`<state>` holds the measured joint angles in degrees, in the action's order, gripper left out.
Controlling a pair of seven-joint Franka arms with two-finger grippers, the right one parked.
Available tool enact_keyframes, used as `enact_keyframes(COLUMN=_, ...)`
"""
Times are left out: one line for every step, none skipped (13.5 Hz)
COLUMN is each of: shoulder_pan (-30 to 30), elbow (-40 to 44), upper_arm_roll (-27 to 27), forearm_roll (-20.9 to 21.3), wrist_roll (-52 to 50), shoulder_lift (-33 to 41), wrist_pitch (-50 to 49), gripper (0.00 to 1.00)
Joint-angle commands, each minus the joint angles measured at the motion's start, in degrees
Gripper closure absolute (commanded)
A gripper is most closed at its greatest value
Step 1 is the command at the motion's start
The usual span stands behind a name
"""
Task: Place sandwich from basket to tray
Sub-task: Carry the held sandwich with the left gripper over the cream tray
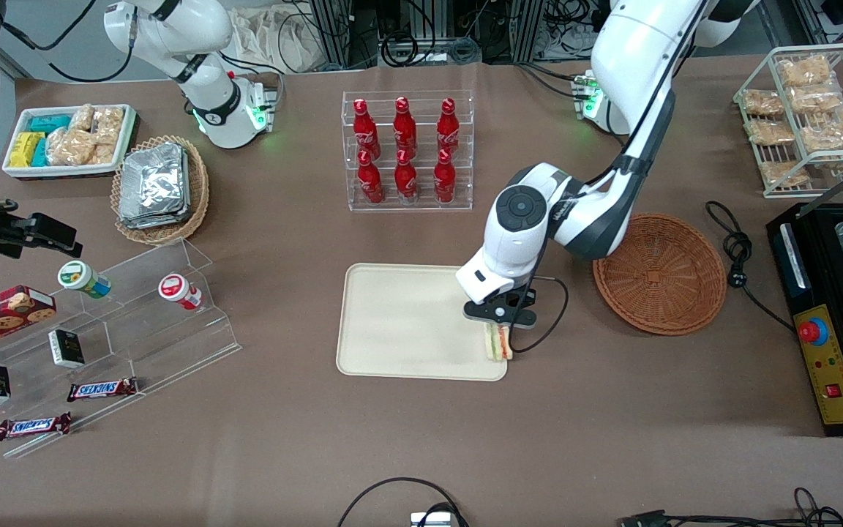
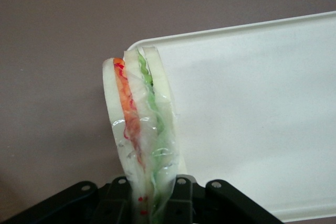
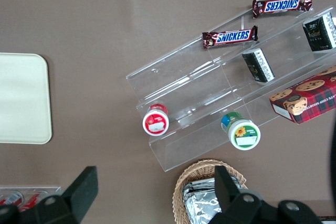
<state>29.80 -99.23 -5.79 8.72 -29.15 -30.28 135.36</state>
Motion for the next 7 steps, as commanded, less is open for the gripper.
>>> enact_keyframes(shoulder_pan=2.1, elbow=2.0, upper_arm_roll=0.4, forearm_roll=-0.5, wrist_roll=-1.3, shoulder_lift=-2.9, wrist_pitch=2.4, gripper=0.81)
enact_keyframes(shoulder_pan=2.1, elbow=2.1, upper_arm_roll=0.3, forearm_roll=-0.5, wrist_roll=-1.3, shoulder_lift=-3.9, wrist_pitch=2.7, gripper=0.81)
enact_keyframes(shoulder_pan=2.1, elbow=2.1, upper_arm_roll=0.3, forearm_roll=-0.5, wrist_roll=-1.3, shoulder_lift=-4.7, wrist_pitch=3.0, gripper=0.81)
enact_keyframes(shoulder_pan=2.2, elbow=2.1, upper_arm_roll=0.3, forearm_roll=-0.5, wrist_roll=-1.3, shoulder_lift=-5.2, wrist_pitch=3.5, gripper=0.81)
enact_keyframes(shoulder_pan=2.5, elbow=2.1, upper_arm_roll=0.3, forearm_roll=-0.5, wrist_roll=-1.3, shoulder_lift=-5.8, wrist_pitch=3.9, gripper=0.81)
enact_keyframes(shoulder_pan=2.5, elbow=2.1, upper_arm_roll=0.3, forearm_roll=-0.5, wrist_roll=-1.3, shoulder_lift=-6.3, wrist_pitch=4.1, gripper=0.81)
enact_keyframes(shoulder_pan=2.5, elbow=2.1, upper_arm_roll=0.3, forearm_roll=-0.5, wrist_roll=-1.3, shoulder_lift=-6.8, wrist_pitch=4.1, gripper=0.81)
